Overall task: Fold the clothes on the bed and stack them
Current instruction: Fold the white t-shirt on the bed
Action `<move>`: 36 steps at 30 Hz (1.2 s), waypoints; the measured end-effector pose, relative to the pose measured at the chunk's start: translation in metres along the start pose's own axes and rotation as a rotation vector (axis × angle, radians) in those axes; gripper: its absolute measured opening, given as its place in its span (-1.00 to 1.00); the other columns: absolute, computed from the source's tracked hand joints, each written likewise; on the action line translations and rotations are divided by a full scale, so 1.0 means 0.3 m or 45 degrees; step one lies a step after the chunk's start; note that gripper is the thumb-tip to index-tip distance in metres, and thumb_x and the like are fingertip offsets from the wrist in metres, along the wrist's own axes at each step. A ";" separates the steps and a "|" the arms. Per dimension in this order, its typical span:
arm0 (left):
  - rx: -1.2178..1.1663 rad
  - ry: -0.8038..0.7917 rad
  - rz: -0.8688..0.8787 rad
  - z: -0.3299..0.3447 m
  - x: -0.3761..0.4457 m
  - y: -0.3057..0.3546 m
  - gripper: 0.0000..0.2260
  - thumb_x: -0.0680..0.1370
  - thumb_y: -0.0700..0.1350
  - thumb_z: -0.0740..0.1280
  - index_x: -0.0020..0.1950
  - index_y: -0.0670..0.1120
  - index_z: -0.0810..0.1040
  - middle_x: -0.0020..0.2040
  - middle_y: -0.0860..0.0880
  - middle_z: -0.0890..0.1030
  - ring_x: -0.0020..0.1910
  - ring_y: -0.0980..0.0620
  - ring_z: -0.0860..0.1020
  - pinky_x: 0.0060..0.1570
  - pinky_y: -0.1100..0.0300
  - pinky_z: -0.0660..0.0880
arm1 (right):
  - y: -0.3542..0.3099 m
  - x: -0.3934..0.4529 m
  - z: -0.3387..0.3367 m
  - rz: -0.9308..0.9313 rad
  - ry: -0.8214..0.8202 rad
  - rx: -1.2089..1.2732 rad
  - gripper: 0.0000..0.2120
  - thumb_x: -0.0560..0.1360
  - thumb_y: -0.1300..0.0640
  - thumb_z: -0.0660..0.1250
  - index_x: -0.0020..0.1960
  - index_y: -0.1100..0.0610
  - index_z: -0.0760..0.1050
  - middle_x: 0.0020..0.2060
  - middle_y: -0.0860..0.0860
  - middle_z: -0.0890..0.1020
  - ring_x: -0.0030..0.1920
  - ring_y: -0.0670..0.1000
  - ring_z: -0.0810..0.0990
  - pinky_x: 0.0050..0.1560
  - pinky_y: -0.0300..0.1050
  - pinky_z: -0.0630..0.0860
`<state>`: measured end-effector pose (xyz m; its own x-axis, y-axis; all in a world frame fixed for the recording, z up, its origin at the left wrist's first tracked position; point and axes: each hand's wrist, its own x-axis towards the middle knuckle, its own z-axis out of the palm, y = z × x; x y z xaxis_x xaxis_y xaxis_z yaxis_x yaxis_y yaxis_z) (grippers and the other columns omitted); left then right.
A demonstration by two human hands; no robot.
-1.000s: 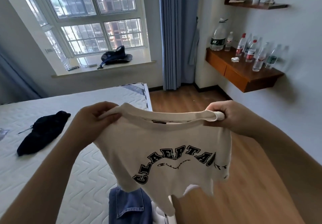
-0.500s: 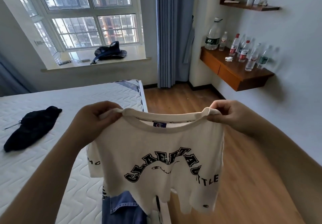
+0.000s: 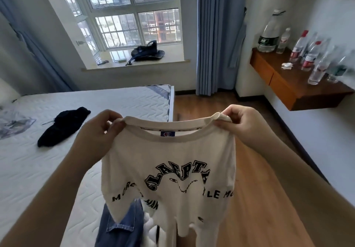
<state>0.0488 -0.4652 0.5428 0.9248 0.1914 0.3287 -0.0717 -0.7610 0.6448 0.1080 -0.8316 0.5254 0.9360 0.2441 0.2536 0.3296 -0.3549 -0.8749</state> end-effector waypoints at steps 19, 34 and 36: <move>-0.203 0.322 -0.096 0.130 0.082 0.186 -0.93 0.53 -0.10 0.42 -0.14 0.04 0.63 -0.21 0.19 0.65 -0.23 0.34 0.57 -0.24 0.55 0.38 | 0.092 0.351 -0.107 -0.087 -0.024 0.115 -0.87 0.40 -0.05 0.50 -0.13 -0.03 0.65 -0.24 -0.12 0.69 -0.19 -0.12 0.65 -0.17 -0.30 0.58; -0.165 0.423 -0.170 0.056 0.479 -0.178 -0.93 0.53 0.03 0.41 -0.17 0.15 0.60 -0.25 0.22 0.62 -0.30 0.25 0.57 -0.36 0.47 0.42 | 0.097 0.861 0.227 -0.141 -0.141 0.024 -0.94 0.44 0.15 0.49 -0.12 0.02 0.67 -0.24 -0.04 0.71 -0.18 -0.09 0.65 -0.08 -0.23 0.55; -0.156 0.456 -0.174 0.055 0.534 -0.223 -0.92 0.54 0.03 0.39 -0.16 0.18 0.58 -0.27 0.22 0.61 -0.33 0.23 0.53 -0.37 0.49 0.39 | 0.098 0.938 0.266 -0.159 -0.160 0.040 -0.93 0.44 0.17 0.48 -0.11 0.01 0.67 -0.23 -0.04 0.71 -0.20 -0.15 0.64 -0.13 -0.35 0.52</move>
<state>0.2078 -0.3939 0.5409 0.7416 0.5063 0.4401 -0.0211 -0.6382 0.7696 0.3711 -0.7014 0.5381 0.8648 0.3958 0.3091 0.4363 -0.2872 -0.8528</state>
